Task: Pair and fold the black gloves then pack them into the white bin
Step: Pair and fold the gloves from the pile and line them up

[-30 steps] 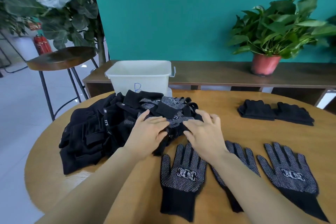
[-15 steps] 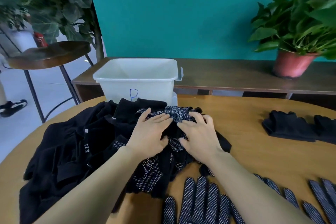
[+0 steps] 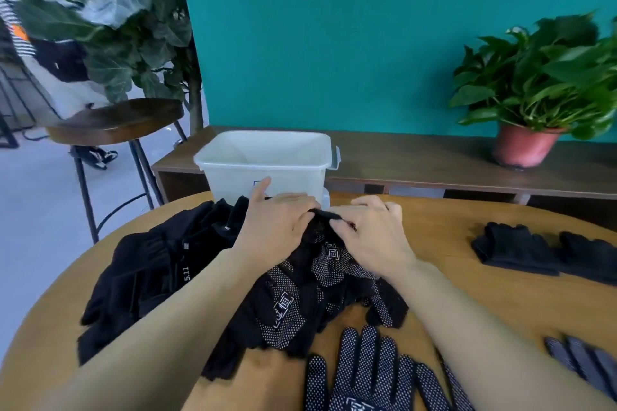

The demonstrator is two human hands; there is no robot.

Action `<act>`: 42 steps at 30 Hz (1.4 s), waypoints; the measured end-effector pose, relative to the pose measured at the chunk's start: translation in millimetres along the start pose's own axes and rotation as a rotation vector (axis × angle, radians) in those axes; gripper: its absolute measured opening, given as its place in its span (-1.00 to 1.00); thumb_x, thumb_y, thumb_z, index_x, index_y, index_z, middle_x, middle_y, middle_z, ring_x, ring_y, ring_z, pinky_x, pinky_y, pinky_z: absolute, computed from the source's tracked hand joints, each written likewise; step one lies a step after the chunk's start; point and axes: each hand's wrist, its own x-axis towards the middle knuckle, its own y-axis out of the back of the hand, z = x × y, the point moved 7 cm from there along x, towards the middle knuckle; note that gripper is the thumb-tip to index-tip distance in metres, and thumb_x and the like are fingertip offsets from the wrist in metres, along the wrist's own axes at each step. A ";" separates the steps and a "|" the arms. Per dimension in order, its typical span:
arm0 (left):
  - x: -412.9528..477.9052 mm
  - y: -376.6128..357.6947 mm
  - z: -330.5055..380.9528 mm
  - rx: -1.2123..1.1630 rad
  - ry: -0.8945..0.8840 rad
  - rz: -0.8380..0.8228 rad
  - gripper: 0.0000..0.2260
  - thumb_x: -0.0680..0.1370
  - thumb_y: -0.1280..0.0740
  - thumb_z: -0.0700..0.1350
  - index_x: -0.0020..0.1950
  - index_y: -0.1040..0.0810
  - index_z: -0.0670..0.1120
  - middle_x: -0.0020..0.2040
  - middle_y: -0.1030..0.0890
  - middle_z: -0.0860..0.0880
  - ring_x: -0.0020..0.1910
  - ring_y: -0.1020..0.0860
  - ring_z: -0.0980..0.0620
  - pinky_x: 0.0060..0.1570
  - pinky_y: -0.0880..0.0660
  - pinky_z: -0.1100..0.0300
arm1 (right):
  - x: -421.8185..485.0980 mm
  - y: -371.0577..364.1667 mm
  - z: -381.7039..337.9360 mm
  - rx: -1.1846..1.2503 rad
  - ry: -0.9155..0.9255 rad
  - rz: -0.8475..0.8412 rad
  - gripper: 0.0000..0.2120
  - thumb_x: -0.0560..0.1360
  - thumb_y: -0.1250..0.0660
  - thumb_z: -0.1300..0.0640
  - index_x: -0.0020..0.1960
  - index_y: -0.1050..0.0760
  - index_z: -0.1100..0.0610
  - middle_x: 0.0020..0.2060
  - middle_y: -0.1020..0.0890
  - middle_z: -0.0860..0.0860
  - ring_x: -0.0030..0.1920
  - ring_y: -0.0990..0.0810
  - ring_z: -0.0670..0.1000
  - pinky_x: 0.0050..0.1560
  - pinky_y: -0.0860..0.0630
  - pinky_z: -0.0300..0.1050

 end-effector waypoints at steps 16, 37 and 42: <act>-45.9 118.9 63.8 -0.965 0.382 -0.121 -0.81 0.53 -0.39 -0.31 -0.27 -0.60 -0.13 -0.38 -0.66 0.09 -0.37 -0.62 0.21 -0.26 -0.52 0.35 | -88.7 109.0 -56.8 0.832 -0.263 -0.087 -0.73 0.60 -0.30 0.22 -0.26 -0.55 0.25 -0.37 -0.64 0.01 -0.35 -0.54 -0.13 -0.31 -0.44 -0.35; -92.6 113.4 117.5 -0.841 0.465 -0.075 -0.82 0.37 -0.59 -0.10 -0.11 -0.65 0.01 -0.18 -0.69 0.09 -0.16 -0.65 0.17 0.00 -0.57 0.27 | -145.7 122.0 -61.2 0.473 -0.527 0.271 -0.71 0.54 -0.35 -0.08 -0.35 -0.54 -0.07 -0.41 -0.55 -0.14 -0.12 -0.50 -0.01 0.07 -0.16 -0.05; -89.9 113.2 138.5 -0.798 0.433 -0.031 -0.85 0.43 -0.51 -0.18 -0.11 -0.60 0.01 -0.21 -0.65 0.11 -0.14 -0.65 0.10 -0.04 -0.57 0.18 | -150.4 125.9 -70.5 0.418 -0.364 0.229 -0.86 0.52 -0.35 -0.12 -0.18 -0.64 -0.17 -0.09 -0.68 -0.13 0.19 -0.44 -0.08 0.00 -0.02 -0.09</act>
